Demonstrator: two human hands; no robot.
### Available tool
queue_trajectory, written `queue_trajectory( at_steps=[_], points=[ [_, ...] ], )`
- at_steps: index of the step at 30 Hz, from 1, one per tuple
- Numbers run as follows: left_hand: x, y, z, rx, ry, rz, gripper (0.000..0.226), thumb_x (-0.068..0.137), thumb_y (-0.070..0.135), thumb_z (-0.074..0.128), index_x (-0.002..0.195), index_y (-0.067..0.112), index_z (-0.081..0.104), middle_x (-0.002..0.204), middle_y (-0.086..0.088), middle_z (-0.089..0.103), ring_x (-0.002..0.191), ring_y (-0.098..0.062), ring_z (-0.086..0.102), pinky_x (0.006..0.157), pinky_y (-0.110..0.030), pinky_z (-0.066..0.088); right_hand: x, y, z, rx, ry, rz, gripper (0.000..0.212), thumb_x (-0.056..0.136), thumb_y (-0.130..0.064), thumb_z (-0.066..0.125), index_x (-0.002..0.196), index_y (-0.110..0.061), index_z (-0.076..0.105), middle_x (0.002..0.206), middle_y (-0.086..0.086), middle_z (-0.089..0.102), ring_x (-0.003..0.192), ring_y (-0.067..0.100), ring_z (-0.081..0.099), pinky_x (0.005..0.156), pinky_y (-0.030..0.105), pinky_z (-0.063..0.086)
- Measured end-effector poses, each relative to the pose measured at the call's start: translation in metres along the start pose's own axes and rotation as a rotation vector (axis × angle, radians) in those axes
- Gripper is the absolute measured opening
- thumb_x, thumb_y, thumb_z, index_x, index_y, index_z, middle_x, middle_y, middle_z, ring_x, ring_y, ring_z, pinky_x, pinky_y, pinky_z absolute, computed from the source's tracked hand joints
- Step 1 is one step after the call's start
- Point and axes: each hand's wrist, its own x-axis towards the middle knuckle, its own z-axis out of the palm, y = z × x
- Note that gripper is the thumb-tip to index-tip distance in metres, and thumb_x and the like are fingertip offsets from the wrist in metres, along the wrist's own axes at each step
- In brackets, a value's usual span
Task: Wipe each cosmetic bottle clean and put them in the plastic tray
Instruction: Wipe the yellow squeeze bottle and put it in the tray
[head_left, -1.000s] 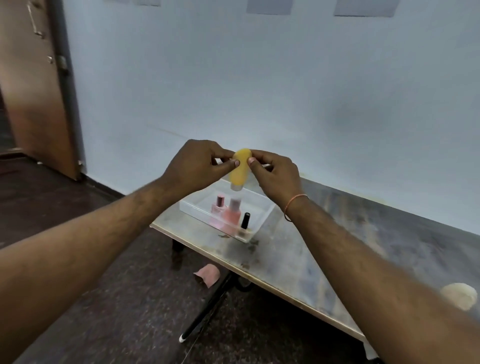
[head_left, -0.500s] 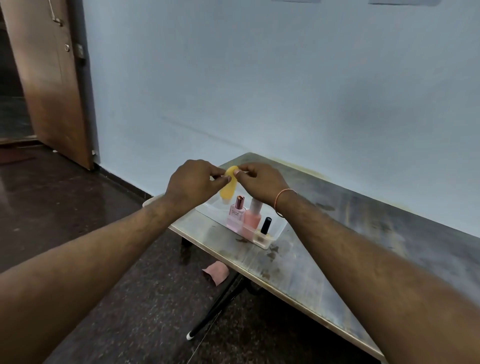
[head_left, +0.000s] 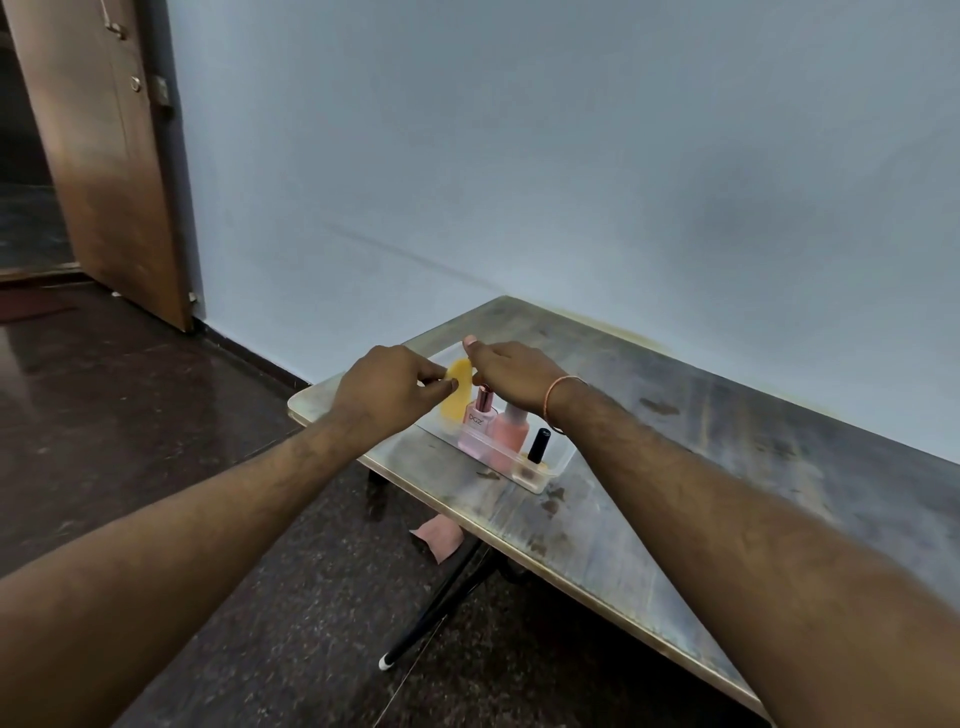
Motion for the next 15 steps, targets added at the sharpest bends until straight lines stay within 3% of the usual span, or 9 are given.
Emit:
queue_trajectory(
  at_steps=[3,9,15],
  points=[
    [-0.002,0.000,0.001,0.003,-0.008,0.006,0.025,0.098,0.057,0.071,0.107,0.040,0.087,0.096,0.011,0.084,0.080,-0.014,0.073,0.075,-0.042,0.061,0.001,0.000,0.000,-0.016,0.010,-0.004,0.071,0.111,-0.061,0.027,0.122,-0.010,0.075,0.118,0.010,0.079,0.120,0.029,0.065,0.112,0.041,0.046],
    [-0.006,0.005,0.002,0.024,-0.026,0.020,0.025,0.099,0.056,0.069,0.109,0.039,0.086,0.102,0.009,0.084,0.092,-0.016,0.075,0.081,-0.043,0.062,-0.003,0.003,0.001,-0.053,0.012,-0.013,0.078,0.112,-0.060,0.025,0.114,-0.003,0.078,0.120,0.012,0.077,0.114,0.029,0.065,0.099,0.037,0.042],
    [-0.009,0.013,-0.002,0.106,-0.051,0.048,0.027,0.100,0.056,0.065,0.111,0.042,0.085,0.101,0.015,0.082,0.088,-0.012,0.070,0.078,-0.037,0.060,-0.005,0.006,0.002,-0.067,0.006,-0.006,0.077,0.112,-0.059,0.025,0.105,-0.006,0.079,0.115,0.008,0.077,0.112,0.027,0.065,0.097,0.038,0.043]
  ],
)
